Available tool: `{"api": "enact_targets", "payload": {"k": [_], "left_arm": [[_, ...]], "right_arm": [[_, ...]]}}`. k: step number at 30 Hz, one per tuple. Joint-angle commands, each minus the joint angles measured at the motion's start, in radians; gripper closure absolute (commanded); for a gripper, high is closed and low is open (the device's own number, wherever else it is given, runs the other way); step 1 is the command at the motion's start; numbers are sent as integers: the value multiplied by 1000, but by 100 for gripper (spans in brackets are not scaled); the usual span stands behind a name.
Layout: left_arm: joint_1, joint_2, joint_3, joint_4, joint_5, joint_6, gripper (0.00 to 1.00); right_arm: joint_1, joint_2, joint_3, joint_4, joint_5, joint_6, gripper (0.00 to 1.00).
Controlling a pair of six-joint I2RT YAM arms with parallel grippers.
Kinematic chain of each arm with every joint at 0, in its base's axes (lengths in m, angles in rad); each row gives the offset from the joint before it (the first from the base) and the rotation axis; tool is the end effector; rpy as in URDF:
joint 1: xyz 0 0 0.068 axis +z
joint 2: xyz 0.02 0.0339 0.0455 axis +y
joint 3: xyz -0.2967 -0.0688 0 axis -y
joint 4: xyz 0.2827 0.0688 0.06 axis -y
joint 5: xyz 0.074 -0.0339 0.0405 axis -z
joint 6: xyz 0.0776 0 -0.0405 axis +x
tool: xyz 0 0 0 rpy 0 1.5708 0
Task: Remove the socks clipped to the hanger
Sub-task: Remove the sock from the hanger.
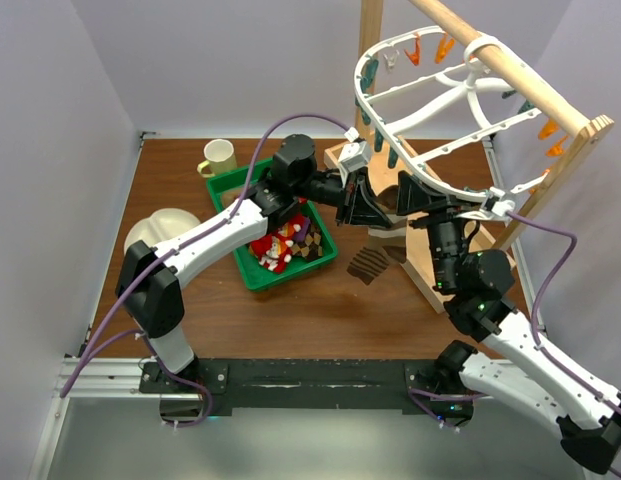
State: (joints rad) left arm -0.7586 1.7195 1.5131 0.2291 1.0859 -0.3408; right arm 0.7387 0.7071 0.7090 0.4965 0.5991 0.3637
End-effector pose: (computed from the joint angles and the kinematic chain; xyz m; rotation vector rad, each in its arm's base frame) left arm 0.2889 -0.3684 0.4102 1.2679 1.3288 -1.6394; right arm 0.1761 0.1012 0.4328 0.3421 1.1391 0.6524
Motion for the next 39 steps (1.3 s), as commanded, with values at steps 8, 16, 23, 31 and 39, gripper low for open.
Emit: {"api": "enact_targets", "payload": {"k": [8, 16, 23, 31, 39], "left_arm": [[8, 2, 39, 30, 22, -24, 100], [8, 2, 32, 32, 17, -26, 100], [10, -11, 22, -17, -27, 12, 100], [16, -37, -37, -62, -92, 43, 100], [24, -67, -76, -71, -164, 46, 100]], "right_arm": [[-9, 0, 67, -19, -33, 1, 70], [-10, 5, 106, -85, -36, -23, 100], [-10, 8, 113, -108, -33, -19, 100], [-10, 5, 113, -121, -30, -16, 100], [-9, 11, 116, -134, -30, -8, 100]]}}
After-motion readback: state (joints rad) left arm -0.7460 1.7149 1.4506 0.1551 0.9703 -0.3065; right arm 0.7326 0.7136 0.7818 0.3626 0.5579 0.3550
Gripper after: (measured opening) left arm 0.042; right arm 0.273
